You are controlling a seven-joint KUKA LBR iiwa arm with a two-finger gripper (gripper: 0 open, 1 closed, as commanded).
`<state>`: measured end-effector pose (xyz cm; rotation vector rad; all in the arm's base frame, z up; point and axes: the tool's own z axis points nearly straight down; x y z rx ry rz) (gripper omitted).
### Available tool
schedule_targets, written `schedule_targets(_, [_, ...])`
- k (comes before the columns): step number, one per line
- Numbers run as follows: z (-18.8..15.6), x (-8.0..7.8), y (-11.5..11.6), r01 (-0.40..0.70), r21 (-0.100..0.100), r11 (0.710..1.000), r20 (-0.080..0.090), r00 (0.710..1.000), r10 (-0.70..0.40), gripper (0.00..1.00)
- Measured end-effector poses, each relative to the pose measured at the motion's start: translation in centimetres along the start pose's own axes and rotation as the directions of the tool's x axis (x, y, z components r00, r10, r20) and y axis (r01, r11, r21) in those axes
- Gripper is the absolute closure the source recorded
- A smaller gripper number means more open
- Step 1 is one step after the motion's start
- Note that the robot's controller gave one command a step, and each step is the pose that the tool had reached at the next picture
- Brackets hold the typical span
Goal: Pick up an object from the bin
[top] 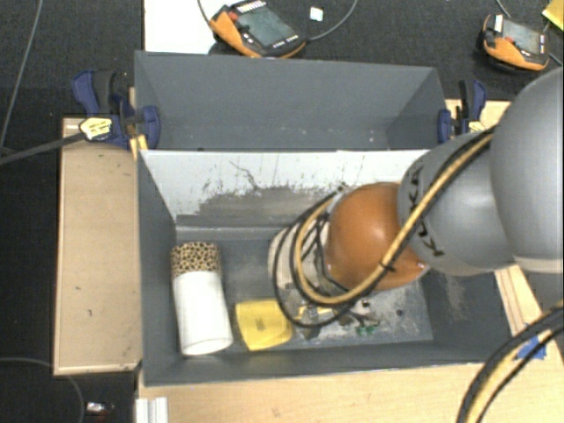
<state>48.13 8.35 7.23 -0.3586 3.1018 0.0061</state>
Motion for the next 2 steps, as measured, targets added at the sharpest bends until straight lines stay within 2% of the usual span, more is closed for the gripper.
schedule_targets(1, [-3.2,0.1,0.0,-0.001,0.0,1.0,-0.006,1.0,0.001,1.0])
schedule_targets(2, [-5.0,0.0,0.0,-0.005,-0.001,1.0,-0.003,1.0,0.005,1.0])
